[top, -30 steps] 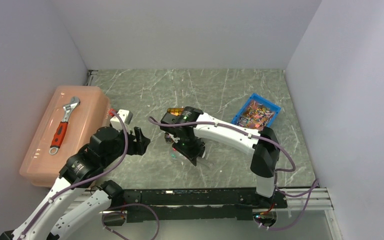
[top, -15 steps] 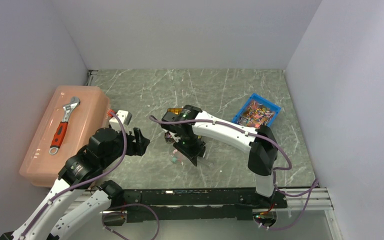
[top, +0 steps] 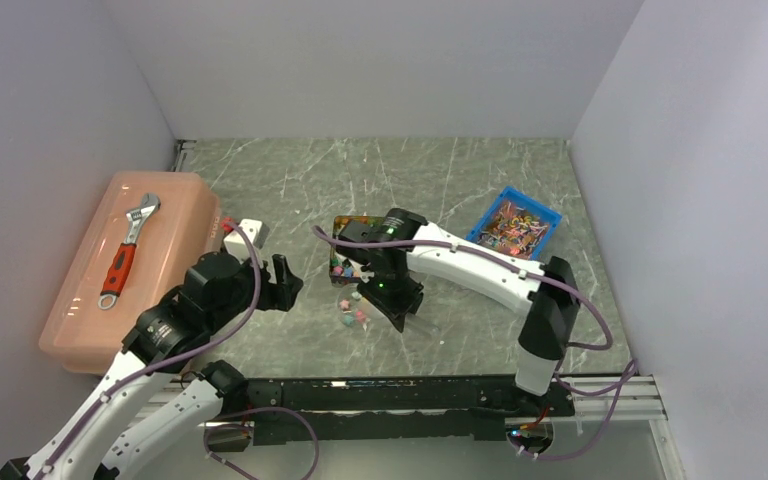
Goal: Pack the candies
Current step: Place the fake candies in the packing bottle, then scoop the fake candies from the storage box.
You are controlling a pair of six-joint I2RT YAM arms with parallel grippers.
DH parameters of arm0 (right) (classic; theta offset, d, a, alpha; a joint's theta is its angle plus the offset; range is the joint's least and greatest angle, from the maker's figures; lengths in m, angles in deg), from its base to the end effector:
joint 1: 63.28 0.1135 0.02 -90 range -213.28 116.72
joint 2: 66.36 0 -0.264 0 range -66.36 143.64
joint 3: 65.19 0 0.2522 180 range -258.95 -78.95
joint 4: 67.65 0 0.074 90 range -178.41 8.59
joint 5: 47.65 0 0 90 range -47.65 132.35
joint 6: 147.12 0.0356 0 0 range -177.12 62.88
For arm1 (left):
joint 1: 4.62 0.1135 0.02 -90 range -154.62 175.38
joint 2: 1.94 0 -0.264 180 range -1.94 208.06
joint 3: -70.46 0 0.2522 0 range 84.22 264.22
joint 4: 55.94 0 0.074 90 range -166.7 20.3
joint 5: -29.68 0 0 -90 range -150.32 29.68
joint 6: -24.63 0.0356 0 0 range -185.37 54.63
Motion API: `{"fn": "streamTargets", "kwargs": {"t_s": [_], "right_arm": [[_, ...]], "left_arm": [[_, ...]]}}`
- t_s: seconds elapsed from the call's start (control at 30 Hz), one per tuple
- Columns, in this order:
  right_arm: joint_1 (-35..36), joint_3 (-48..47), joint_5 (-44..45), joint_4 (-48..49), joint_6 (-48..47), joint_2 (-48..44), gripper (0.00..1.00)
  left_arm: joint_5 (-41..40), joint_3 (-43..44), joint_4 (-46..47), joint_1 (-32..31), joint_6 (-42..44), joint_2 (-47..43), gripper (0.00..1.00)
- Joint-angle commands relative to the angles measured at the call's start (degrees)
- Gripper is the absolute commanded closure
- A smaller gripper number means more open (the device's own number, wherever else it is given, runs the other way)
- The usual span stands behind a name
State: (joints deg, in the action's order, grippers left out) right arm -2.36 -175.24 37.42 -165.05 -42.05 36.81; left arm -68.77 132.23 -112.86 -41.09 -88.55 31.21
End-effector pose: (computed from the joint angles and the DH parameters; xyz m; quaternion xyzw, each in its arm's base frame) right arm 0.1575 0.2895 0.2913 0.3890 -0.9202 -0.0311 0.0300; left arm 0.0968 -0.0650 0.3269 0.0615 0.8548 -0.1995 0.4751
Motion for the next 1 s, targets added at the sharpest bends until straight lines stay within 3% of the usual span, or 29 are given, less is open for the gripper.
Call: {"fn": "streamTargets", "kwargs": {"t_s": [0.0,0.4,0.47,0.97], "right_arm": [[-0.61,1.14,2.28,1.40,1.09,-5.07,1.00],[-6.04,-2.65,11.22,2.54,-3.78,-4.22,1.00],[-6.81,-4.25,11.76,2.57,-4.71,-3.15,1.00],[-11.52,-16.55,10.55,2.61,-9.04,10.25,1.00]], "left_arm": [[-0.36,-0.04,0.88,-0.20,0.43,1.06,0.20],[-2.19,-0.13,0.63,-0.18,0.15,3.15,0.09],[-2.31,-0.11,0.62,-0.18,0.15,3.56,0.01],[-3.27,-0.10,0.34,-0.18,-0.10,3.57,0.01]]}}
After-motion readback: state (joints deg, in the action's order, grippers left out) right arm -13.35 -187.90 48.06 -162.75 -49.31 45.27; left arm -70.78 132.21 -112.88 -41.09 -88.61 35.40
